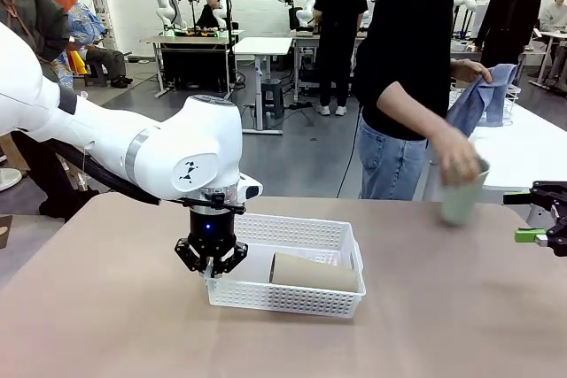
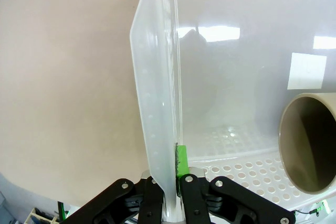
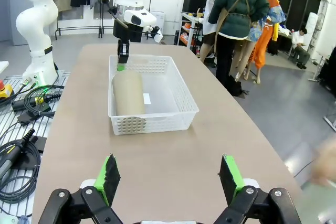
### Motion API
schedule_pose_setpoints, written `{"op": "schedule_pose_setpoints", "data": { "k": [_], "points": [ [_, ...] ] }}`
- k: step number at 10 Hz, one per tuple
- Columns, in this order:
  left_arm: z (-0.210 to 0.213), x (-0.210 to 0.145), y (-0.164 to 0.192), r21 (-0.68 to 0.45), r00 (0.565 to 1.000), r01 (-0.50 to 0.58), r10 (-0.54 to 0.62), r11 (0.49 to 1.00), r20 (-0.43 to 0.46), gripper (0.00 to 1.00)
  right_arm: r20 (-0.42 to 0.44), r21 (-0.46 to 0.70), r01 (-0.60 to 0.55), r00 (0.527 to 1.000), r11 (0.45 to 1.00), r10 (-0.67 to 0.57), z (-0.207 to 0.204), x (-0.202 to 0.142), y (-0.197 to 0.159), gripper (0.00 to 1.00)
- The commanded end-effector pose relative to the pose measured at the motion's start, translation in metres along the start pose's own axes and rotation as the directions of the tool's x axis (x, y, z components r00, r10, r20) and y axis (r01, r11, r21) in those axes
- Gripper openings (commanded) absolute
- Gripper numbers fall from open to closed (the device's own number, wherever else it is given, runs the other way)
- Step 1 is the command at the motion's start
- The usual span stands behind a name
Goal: Clean and organize the cups into the basket.
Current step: Pick up the Reusable plastic cup from the right side of the table and stack it inside the Organizing basket in the center of the table.
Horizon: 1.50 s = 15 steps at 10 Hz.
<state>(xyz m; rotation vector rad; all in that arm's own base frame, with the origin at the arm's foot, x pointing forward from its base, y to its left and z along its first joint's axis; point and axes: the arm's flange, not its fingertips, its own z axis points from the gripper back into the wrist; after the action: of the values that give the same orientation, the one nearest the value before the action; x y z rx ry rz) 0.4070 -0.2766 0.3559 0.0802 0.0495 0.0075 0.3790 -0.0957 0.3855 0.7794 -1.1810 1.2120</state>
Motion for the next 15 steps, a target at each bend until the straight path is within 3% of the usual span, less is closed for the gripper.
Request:
{"op": "schedule_pose_setpoints", "data": {
  "k": [1,11,13,15],
  "points": [
    [-0.002,0.0,-0.001,0.004,1.0,0.002,-0.002,1.0,-0.001,0.0,0.01,-0.004,-0.003,1.0,1.0,0.003,-0.001,0.001,0.005,1.0],
    [-0.002,0.0,-0.001,0.004,1.0,0.002,-0.002,1.0,-0.001,0.0,0.0,0.0,0.0,1.0,1.0,0.0,0.0,0.0,0.0,1.0],
    [-0.002,0.0,-0.001,0.004,1.0,0.002,-0.002,1.0,-0.001,0.0,0.021,0.124,0.012,1.0,0.992,-0.014,0.001,-0.022,-0.008,1.0],
    [-0.002,0.0,-0.001,0.004,1.0,0.002,-0.002,1.0,-0.001,0.0,0.028,0.164,0.026,0.999,0.986,-0.031,-0.007,-0.041,-0.021,1.0]
  ]
}}
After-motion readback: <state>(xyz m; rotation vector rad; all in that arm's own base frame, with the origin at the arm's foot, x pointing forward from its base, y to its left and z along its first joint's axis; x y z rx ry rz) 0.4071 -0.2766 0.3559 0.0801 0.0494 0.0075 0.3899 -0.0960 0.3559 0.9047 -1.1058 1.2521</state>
